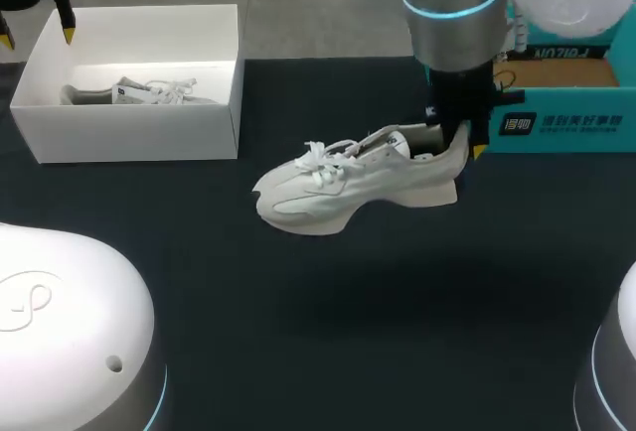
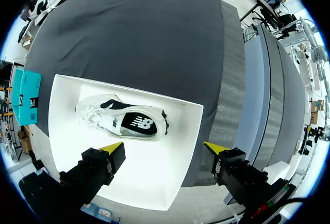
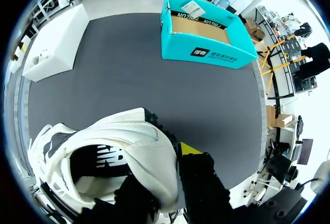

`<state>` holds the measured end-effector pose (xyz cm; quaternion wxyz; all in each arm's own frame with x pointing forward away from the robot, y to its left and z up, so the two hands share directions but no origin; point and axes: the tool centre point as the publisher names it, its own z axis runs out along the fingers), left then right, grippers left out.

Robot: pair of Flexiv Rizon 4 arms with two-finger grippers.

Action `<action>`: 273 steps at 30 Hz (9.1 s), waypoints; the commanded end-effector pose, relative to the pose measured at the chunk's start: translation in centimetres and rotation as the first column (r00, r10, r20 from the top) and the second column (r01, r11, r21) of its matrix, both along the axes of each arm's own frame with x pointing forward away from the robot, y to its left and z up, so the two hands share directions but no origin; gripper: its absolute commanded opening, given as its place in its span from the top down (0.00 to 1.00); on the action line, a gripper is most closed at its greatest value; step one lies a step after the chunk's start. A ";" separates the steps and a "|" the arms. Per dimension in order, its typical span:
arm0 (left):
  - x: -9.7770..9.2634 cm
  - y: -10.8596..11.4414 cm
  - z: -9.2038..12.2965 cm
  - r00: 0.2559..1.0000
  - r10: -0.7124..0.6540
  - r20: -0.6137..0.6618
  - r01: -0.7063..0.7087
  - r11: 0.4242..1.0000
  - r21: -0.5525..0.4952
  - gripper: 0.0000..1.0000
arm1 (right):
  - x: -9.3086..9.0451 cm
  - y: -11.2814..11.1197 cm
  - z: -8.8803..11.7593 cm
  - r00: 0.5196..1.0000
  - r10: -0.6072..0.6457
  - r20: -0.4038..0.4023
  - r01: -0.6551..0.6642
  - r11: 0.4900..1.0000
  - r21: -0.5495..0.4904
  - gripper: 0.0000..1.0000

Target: Take the shoe out of the shoebox, open the shoe tongue, remove and reinsert the insole, then place the shoe into the shoebox

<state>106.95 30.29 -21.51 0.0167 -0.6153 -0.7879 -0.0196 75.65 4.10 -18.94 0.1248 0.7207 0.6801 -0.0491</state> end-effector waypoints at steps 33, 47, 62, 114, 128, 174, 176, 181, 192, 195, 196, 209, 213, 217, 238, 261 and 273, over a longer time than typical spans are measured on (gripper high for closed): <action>0.0 0.0 0.1 1.000 0.000 0.000 0.000 1.000 0.004 0.00 | 1.1 1.7 -19.9 0.999 0.005 -0.042 -0.005 1.000 -0.012 1.00; 0.0 0.0 0.1 1.000 0.000 0.000 0.000 1.000 0.004 0.00 | 0.3 2.0 -17.6 1.000 -0.003 -0.031 0.003 1.000 -0.010 0.00; 0.0 0.0 0.1 1.000 0.000 0.000 0.000 1.000 0.004 0.00 | 0.6 2.5 -8.1 0.865 0.449 0.224 -0.497 0.826 0.266 0.00; 0.0 0.0 0.1 1.000 0.000 0.000 0.000 1.000 0.004 0.00 | 2.0 0.6 -5.1 0.013 0.609 0.793 -0.998 0.062 -0.031 0.00; 0.0 0.0 0.1 1.000 0.000 0.000 0.000 1.000 0.004 0.00 | 2.2 -0.9 -9.5 -0.091 0.463 0.882 -0.996 -0.041 -0.081 0.00; 0.0 0.0 0.1 1.000 0.000 0.000 0.000 1.000 0.004 0.00 | -1.4 -5.8 -15.0 -0.043 0.573 0.819 -0.997 -0.071 -0.003 0.00; 0.0 0.0 0.1 1.000 0.000 0.000 0.000 1.000 0.004 0.00 | -1.4 -5.8 -15.0 -0.043 0.573 0.819 -0.997 -0.071 -0.003 0.00; 0.0 0.0 0.1 1.000 0.000 0.000 0.000 1.000 0.004 0.00 | -1.4 -5.8 -15.0 -0.043 0.573 0.819 -0.997 -0.071 -0.003 0.00; 0.0 0.0 0.1 1.000 0.000 0.000 0.000 1.000 0.004 0.00 | -0.4 -6.4 -16.7 -0.043 0.622 0.782 -0.995 -0.093 0.019 0.00; 0.0 0.0 0.1 1.000 0.000 0.000 0.000 1.000 0.004 0.00 | -0.1 -6.9 -17.3 -0.028 0.627 0.778 -0.997 -0.075 0.025 0.00; 0.0 0.0 0.1 1.000 0.000 0.000 0.000 1.000 0.004 0.00 | 0.0 -7.1 -17.5 -0.022 0.629 0.777 -0.997 -0.073 0.031 0.00; 0.0 0.0 0.1 1.000 0.000 0.000 0.000 1.000 0.004 0.00 | 0.3 -7.0 -18.2 -0.012 0.640 0.769 -0.996 -0.076 0.048 0.00; 0.0 0.0 0.1 1.000 0.000 0.000 0.000 1.000 0.004 0.00 | 0.3 -7.0 -18.2 -0.012 0.640 0.769 -0.996 -0.076 0.048 0.00; 0.0 0.0 0.1 1.000 0.000 0.000 0.000 1.000 0.004 0.00 | 0.3 -7.0 -18.2 -0.012 0.640 0.769 -0.996 -0.076 0.048 0.00; 0.0 0.0 0.1 1.000 0.000 0.000 0.000 1.000 0.004 0.00 | 4.5 -2.1 -20.7 -0.095 0.618 0.781 -0.973 -0.225 0.059 0.00; 0.0 0.0 0.1 1.000 0.000 0.000 0.000 1.000 0.004 0.00 | 3.4 2.4 -22.0 -0.122 0.574 0.809 -0.932 -0.347 0.106 0.00; 0.0 0.0 0.1 1.000 0.000 0.000 0.000 1.000 0.004 0.00 | 4.3 4.0 -22.6 -0.146 0.565 0.812 -0.920 -0.380 0.099 0.00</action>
